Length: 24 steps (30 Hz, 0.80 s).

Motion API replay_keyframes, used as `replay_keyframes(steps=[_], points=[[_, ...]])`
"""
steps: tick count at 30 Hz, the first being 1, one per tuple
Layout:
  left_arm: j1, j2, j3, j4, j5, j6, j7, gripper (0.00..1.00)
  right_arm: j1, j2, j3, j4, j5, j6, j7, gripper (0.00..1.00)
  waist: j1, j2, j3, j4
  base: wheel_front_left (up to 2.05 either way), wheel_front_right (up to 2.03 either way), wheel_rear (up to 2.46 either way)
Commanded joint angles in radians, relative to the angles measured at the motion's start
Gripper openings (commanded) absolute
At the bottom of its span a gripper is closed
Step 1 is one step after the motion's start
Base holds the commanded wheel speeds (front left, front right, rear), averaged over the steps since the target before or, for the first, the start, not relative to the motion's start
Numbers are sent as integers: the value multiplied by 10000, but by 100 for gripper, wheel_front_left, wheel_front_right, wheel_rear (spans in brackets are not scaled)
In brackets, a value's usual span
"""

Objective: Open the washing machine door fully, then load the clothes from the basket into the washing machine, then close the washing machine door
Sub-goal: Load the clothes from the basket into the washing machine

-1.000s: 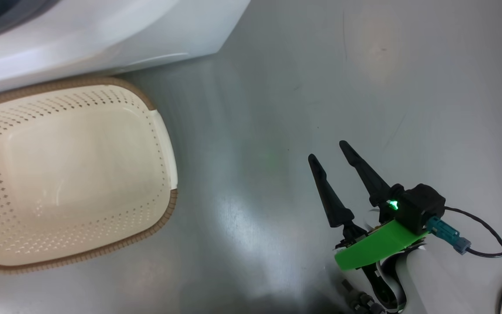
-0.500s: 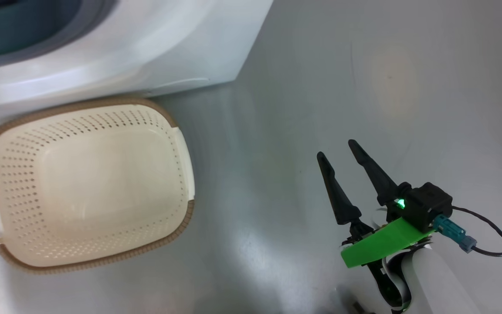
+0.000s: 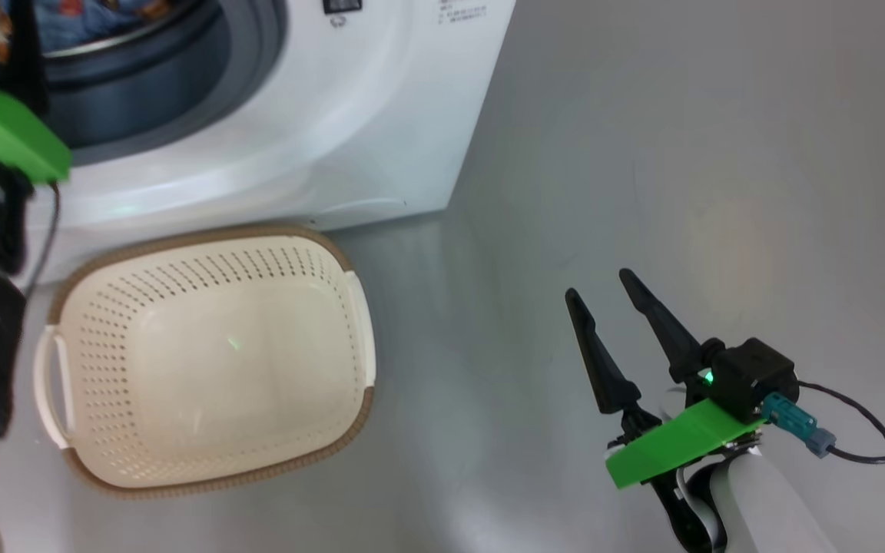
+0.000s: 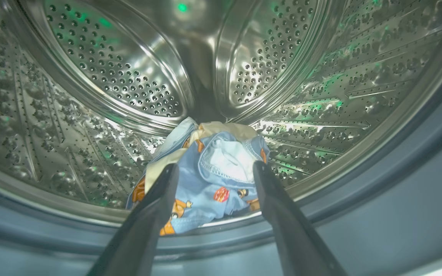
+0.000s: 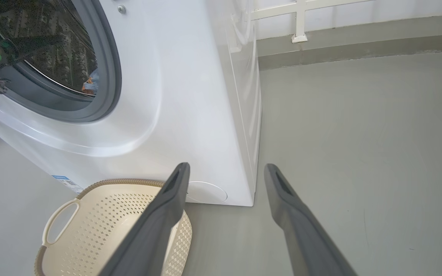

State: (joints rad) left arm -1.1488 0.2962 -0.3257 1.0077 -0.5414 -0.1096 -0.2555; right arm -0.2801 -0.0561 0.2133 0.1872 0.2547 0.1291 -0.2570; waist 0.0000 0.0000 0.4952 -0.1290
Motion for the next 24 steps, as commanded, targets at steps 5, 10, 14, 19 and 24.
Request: replay_keyframes(steps=[5,10,14,19,24], points=[[1195,324,421,-1018,162,239,-61,100,491,59,164,-70,-62,16,-48,100,0,0,-1042,314,0,0,0],[2543,176,791,-2177,350,416,-61,100,864,59,71,0,-55,16,-48,100,0,0,-1759,440,0,0,0],[3713,111,1186,-3283,564,633,-62,100,1172,59,11,20,-100,16,-48,100,0,0,-2277,524,0,0,0],[5263,188,1751,-4723,933,875,-62,100,1502,32,33,2,-101,16,-48,100,0,0,-2894,543,0,0,0],[6756,235,2125,-6091,1468,1289,-62,100,1797,-54,48,-12,-11,16,-48,100,0,0,-3479,545,0,0,0]])
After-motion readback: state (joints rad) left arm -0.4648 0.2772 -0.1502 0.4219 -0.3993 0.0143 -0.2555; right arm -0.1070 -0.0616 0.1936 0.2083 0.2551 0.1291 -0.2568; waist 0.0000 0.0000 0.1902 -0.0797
